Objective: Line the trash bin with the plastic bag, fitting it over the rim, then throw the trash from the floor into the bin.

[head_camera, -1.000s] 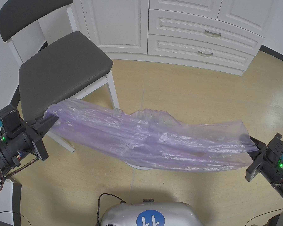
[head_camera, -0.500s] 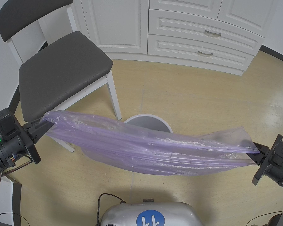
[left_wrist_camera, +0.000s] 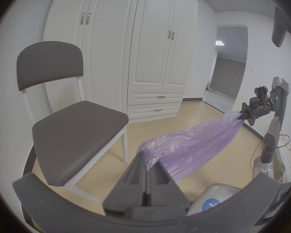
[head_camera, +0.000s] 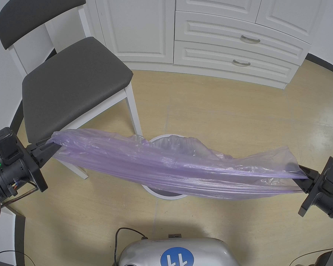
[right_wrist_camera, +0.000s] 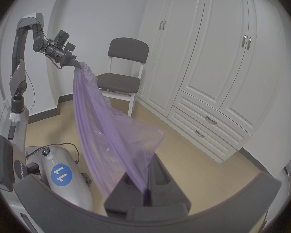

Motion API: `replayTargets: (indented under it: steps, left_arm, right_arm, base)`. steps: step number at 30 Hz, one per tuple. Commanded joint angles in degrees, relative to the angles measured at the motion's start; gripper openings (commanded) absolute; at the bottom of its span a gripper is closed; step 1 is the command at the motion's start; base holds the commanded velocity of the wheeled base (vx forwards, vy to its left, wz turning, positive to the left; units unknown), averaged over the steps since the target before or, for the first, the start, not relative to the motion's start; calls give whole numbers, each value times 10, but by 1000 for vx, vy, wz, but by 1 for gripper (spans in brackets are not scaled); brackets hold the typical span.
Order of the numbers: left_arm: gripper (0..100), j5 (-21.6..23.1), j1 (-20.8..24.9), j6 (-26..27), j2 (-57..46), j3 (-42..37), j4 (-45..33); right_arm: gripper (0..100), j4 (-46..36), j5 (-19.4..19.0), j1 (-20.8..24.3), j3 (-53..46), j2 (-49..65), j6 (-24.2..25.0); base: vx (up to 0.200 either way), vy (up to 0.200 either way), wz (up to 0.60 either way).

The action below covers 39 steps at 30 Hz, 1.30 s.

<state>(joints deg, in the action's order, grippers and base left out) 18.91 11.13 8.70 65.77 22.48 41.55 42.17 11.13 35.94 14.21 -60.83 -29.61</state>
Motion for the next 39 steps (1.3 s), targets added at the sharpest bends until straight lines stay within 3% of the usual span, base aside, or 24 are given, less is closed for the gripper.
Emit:
replayTargets:
  steps: [1, 19, 23, 33, 39]
  left_arm:
    - [0, -1, -12, 9, 5, -1, 0]
    - [0, -1, -17, 12, 14, 0, 2]
    - [0, -5, 28, 19, 42, 0, 9]
    - [0, -15, 83, 15, 43, -1, 16]
    - [0, -57, 125, 2, 53, 0, 21]
  right_arm:
    - [0, 0, 3, -7, 1, 0, 0]
    - [0, 2, 3, -18, 5, -10, 0]
    - [0, 5, 2, -12, 8, -39, -1]
    - [0, 5, 4, 19, 24, -67, 9]
    - [0, 43, 6, 35, 25, -90, 24]
  base:
    - [0, 0, 0]
    - [0, 0, 0]
    - [0, 0, 0]
    - [0, 0, 0]
    - [0, 0, 0]
